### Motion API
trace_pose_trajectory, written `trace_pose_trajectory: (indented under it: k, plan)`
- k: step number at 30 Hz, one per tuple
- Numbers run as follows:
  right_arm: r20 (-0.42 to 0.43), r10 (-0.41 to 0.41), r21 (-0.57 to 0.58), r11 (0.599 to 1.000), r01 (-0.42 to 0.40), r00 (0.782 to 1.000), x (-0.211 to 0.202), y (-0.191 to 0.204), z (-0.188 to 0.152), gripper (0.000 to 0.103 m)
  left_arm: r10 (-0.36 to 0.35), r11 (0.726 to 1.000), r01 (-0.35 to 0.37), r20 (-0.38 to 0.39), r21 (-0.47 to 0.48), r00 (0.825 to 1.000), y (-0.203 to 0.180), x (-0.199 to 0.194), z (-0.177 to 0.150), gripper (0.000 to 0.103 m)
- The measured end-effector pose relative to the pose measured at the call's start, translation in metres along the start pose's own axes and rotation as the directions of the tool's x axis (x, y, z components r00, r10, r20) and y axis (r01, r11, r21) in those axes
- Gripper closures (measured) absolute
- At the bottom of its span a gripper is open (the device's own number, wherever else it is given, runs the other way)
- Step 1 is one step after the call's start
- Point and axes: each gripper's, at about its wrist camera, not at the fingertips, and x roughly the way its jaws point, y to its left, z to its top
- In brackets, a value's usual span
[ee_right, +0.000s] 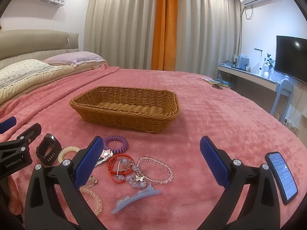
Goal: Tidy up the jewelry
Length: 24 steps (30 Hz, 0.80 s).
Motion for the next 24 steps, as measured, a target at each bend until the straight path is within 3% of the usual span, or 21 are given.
trace_pose_trajectory:
  k: [24]
  plan:
    - [0.004,-0.001,-0.001,1.000,0.001,1.000,-0.0017,0.0006,-0.0001,0.008,0.000,1.000,0.000,0.000,0.001,1.000,0.0001,-0.0002,0.0002,0.007]
